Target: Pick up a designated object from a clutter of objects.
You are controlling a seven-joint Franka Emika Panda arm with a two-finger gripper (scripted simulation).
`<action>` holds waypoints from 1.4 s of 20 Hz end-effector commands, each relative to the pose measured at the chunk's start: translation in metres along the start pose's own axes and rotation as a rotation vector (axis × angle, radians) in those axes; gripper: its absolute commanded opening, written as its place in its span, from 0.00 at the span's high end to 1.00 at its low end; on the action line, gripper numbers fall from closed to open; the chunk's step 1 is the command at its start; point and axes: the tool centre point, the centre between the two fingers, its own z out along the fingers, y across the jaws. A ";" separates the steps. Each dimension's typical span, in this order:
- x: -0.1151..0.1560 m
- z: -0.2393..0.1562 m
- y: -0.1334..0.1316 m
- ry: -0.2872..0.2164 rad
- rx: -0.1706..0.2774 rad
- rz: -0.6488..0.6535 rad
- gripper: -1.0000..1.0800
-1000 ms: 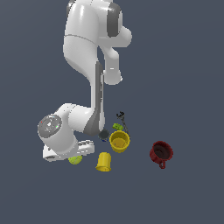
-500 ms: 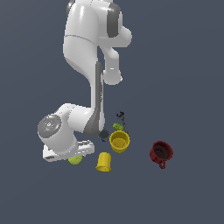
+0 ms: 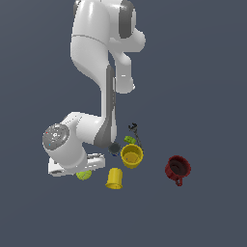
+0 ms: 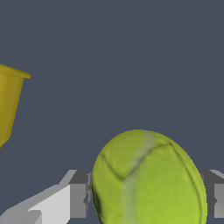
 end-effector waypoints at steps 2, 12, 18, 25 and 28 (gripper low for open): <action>-0.001 -0.013 -0.007 0.003 -0.001 0.000 1.00; -0.014 -0.076 -0.049 0.003 -0.001 0.000 1.00; -0.024 -0.132 -0.085 0.003 -0.001 -0.001 1.00; -0.037 -0.204 -0.131 0.003 -0.002 -0.001 1.00; -0.043 -0.236 -0.151 0.003 -0.003 -0.001 1.00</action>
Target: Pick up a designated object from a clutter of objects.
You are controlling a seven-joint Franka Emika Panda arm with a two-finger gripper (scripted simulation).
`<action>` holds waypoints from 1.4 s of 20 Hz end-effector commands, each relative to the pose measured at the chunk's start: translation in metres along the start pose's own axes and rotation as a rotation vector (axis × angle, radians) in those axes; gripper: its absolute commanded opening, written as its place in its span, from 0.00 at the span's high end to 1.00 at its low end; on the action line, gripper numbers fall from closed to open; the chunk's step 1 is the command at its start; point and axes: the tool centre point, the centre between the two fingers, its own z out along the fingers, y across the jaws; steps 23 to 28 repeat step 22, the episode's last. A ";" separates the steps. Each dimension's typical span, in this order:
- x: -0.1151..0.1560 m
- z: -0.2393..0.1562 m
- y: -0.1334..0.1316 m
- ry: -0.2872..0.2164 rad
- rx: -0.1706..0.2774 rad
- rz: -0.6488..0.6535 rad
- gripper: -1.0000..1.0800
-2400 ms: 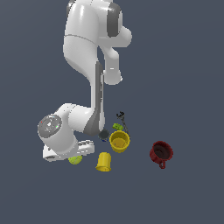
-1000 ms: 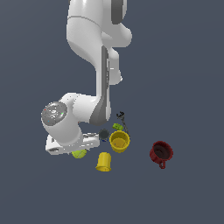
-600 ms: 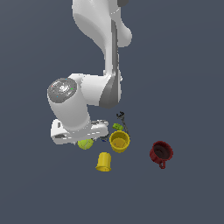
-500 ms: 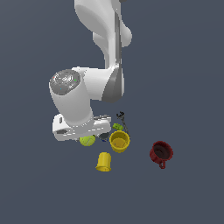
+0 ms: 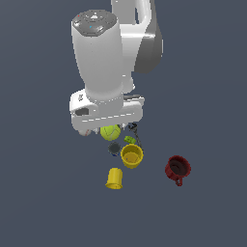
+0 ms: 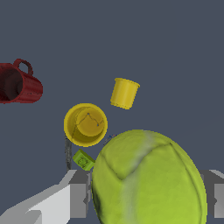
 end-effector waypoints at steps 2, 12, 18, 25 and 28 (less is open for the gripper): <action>-0.006 -0.037 -0.023 0.001 -0.001 0.000 1.00; -0.017 -0.118 -0.073 0.001 -0.001 0.000 1.00; -0.018 -0.140 -0.087 0.002 0.000 0.000 1.00; -0.018 -0.144 -0.089 0.002 0.000 0.000 1.00; -0.018 -0.144 -0.089 0.002 0.000 0.000 1.00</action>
